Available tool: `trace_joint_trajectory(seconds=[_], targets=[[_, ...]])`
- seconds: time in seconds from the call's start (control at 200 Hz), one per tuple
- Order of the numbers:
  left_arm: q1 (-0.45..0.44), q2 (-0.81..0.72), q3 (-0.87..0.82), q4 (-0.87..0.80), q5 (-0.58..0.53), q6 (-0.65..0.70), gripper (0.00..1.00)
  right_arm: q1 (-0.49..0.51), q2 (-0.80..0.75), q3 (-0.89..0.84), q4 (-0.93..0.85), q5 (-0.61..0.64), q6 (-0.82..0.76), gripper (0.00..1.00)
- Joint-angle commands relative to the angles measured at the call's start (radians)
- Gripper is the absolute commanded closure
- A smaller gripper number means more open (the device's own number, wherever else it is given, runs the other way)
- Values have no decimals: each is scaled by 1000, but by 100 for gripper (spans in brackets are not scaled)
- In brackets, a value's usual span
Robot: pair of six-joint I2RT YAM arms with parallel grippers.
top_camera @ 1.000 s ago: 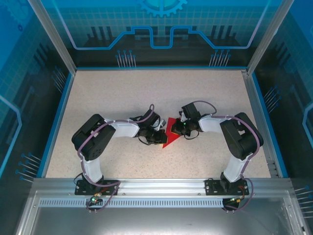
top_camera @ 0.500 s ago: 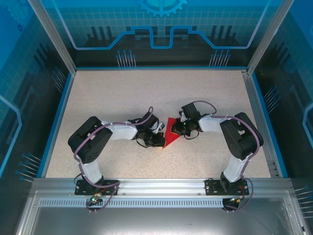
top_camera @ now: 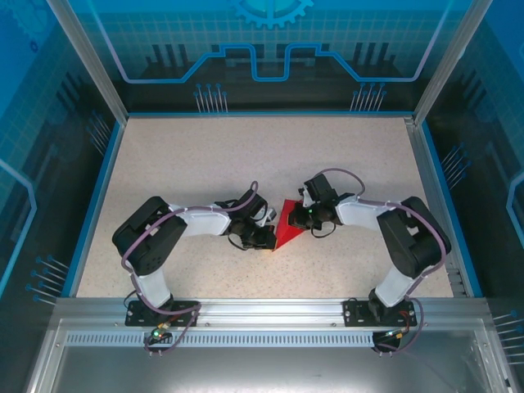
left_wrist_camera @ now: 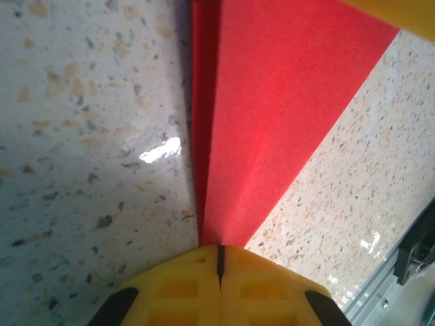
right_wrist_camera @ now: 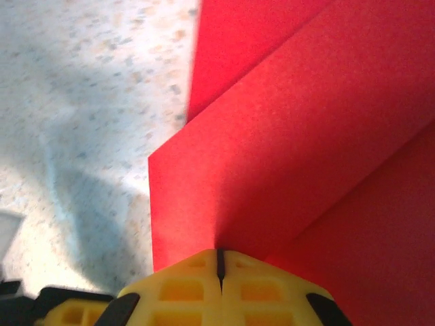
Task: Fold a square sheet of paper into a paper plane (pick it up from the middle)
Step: Fourth fold the wing at the center of the table.
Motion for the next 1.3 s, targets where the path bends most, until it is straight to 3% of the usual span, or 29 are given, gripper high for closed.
trace_joint_trajectory(seconds=[0.0,0.335,0.73,0.895,1.025,1.291], targets=[[-20,21,-34,-153,-23,4,100,39,-67,-6,-36,-17,-64,95],[-20,23,-32,-143,-23,-2,100,133,-21,-55,32,-13,11,96],[-20,24,-31,-137,-20,-4,100,149,29,-61,76,-66,23,96],[-20,27,-30,-139,-20,-4,100,152,57,-41,37,-26,23,96],[-19,26,-33,-149,-22,-1,100,122,78,-42,0,27,24,96],[-20,33,-42,-158,-18,3,100,12,99,-37,40,-4,-52,96]])
